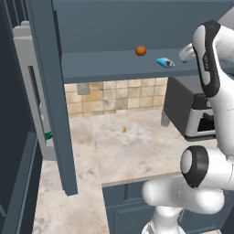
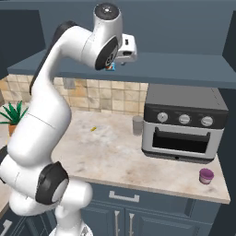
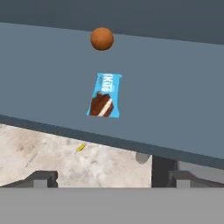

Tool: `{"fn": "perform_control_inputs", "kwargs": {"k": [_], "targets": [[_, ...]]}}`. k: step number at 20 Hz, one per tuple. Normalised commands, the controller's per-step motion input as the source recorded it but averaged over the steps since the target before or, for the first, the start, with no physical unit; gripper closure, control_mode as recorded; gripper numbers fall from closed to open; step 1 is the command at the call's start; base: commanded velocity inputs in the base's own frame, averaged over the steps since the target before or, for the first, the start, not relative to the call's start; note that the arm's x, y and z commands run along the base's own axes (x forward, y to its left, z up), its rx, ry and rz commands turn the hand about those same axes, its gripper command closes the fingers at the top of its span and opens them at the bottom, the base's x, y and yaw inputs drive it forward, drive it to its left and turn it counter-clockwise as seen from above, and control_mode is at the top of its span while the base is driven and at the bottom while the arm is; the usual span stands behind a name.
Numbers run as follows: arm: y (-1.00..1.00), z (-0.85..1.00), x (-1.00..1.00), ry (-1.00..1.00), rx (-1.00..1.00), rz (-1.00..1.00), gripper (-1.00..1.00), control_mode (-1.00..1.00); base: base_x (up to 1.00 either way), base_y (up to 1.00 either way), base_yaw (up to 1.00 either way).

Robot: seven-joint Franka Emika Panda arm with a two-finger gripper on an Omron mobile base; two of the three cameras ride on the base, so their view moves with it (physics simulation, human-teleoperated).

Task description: Pick the bar and jam from the counter and place them in the cabinets closest to them.

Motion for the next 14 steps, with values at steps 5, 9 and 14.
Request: {"fn": "perform_control_inputs", "kwargs": {"k": [5,9,14], "targets": [[-0.37,-0.05,-1.0,-0.13,-0.01,0.01,-1.0,-1.0,0.0,0.0,0.0],[-0.42,-0.2,-1.0,-0.13,-0.05,0.0,-1.0,-1.0,0.0,0.0,0.0],[-0.39,-0.44,-0.93,-0.06,-0.16,-0.02,-1.0,-1.0,0.0,0.0,0.0]]}}
